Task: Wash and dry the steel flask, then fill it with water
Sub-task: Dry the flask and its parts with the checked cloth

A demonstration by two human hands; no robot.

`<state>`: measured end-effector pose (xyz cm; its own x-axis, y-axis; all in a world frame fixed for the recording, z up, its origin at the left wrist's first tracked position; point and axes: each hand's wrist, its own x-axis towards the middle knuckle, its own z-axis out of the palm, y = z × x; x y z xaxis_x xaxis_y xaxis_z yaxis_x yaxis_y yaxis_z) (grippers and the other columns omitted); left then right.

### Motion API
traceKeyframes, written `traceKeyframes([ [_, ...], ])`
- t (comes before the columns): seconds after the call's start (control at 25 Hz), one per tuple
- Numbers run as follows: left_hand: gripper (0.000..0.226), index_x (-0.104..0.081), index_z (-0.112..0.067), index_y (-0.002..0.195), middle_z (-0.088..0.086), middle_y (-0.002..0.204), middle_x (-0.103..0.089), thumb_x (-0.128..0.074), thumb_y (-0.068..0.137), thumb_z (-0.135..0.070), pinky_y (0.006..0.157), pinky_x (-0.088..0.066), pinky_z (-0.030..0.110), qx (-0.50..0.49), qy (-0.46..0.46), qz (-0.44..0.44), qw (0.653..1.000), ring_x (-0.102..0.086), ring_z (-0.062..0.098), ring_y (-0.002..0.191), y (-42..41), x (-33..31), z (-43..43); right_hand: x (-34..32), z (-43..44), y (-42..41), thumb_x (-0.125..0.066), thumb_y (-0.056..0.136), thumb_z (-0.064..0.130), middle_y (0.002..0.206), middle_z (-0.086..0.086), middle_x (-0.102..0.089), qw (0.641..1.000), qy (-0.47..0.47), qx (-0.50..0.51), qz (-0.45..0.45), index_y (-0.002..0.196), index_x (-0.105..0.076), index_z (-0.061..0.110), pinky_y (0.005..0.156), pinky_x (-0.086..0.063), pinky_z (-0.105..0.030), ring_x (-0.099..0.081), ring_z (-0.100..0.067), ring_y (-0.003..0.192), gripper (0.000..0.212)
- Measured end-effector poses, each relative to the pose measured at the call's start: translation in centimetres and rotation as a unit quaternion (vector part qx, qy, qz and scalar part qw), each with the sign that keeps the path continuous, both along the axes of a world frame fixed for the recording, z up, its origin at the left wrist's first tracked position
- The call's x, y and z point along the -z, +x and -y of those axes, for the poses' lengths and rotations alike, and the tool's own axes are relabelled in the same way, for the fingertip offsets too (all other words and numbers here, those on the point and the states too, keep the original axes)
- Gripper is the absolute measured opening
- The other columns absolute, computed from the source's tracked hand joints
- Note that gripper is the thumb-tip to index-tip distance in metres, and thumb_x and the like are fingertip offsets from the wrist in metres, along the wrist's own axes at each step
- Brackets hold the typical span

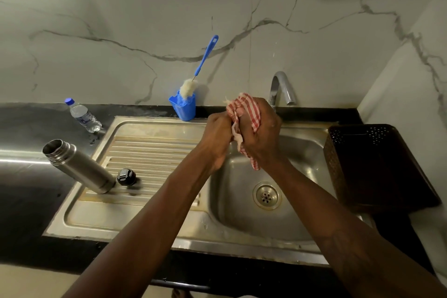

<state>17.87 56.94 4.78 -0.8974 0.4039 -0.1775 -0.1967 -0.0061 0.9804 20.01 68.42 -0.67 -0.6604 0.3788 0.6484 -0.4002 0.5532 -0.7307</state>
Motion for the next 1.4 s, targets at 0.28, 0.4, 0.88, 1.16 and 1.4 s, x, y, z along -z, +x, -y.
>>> traceKeyframes([
  [0.28, 0.049, -0.069, 0.001, 0.086, 0.018, 0.078, -0.071, -0.049, 0.110, -0.037, 0.081, -0.059, 0.055, 0.102, -0.090, -0.314, 0.940, -0.071, 0.036, 0.076, -2.2, 0.2, 1.0, -4.7, -0.7, -1.9, -0.034, 0.105, 0.053, 0.084, -0.006, -0.069, 0.894, -0.294, -0.052, 0.334, 0.103, -0.065, 0.018, 0.073, -0.059, -0.040, -0.067, -0.020, 0.072, 0.047],
  [0.4, 0.032, -0.071, -0.006, 0.089, 0.004, 0.075, -0.071, -0.056, 0.107, -0.028, 0.100, -0.046, 0.030, 0.167, -0.203, -0.418, 0.869, -0.071, 0.024, 0.075, -3.8, 0.4, 1.7, -5.1, -2.6, -2.2, -0.047, 0.104, 0.048, 0.060, -0.009, -0.058, 0.750, -0.512, -0.196, 0.370, 0.093, -0.062, 0.012, 0.044, -0.046, -0.025, -0.054, -0.022, 0.044, 0.040],
  [0.88, 0.056, -0.077, -0.009, 0.105, 0.008, 0.095, -0.079, -0.048, 0.101, -0.057, 0.085, -0.061, 0.034, 0.010, 0.004, -0.099, 0.995, -0.077, 0.020, 0.091, -0.2, -0.4, -1.3, -2.5, -0.2, -1.5, -0.046, 0.104, 0.046, 0.077, 0.005, -0.066, 0.994, -0.100, 0.030, 0.029, 0.094, -0.065, 0.014, 0.064, -0.060, -0.036, -0.067, -0.010, 0.068, 0.038],
  [1.16, 0.041, -0.071, -0.014, 0.100, 0.000, 0.080, -0.074, -0.052, 0.107, -0.049, 0.073, -0.062, 0.038, 0.004, -0.125, -0.271, 0.954, -0.073, 0.014, 0.073, -0.7, 1.0, -1.3, -3.7, 0.3, -1.6, -0.039, 0.096, 0.071, 0.084, -0.010, -0.075, 0.854, -0.437, -0.012, 0.281, 0.080, -0.074, 0.021, 0.086, -0.060, -0.046, -0.074, -0.027, 0.085, 0.063],
  [1.4, 0.029, -0.072, -0.018, 0.108, 0.005, 0.093, -0.075, -0.052, 0.108, -0.039, 0.085, -0.062, 0.035, -0.013, 0.003, -0.143, 0.990, -0.073, 0.019, 0.087, -1.7, 0.7, -0.2, -2.7, 0.2, -2.1, -0.047, 0.104, 0.056, 0.087, -0.006, -0.076, 0.845, -0.450, -0.053, 0.283, 0.099, -0.072, 0.015, 0.093, -0.060, -0.048, -0.074, -0.025, 0.085, 0.048],
])
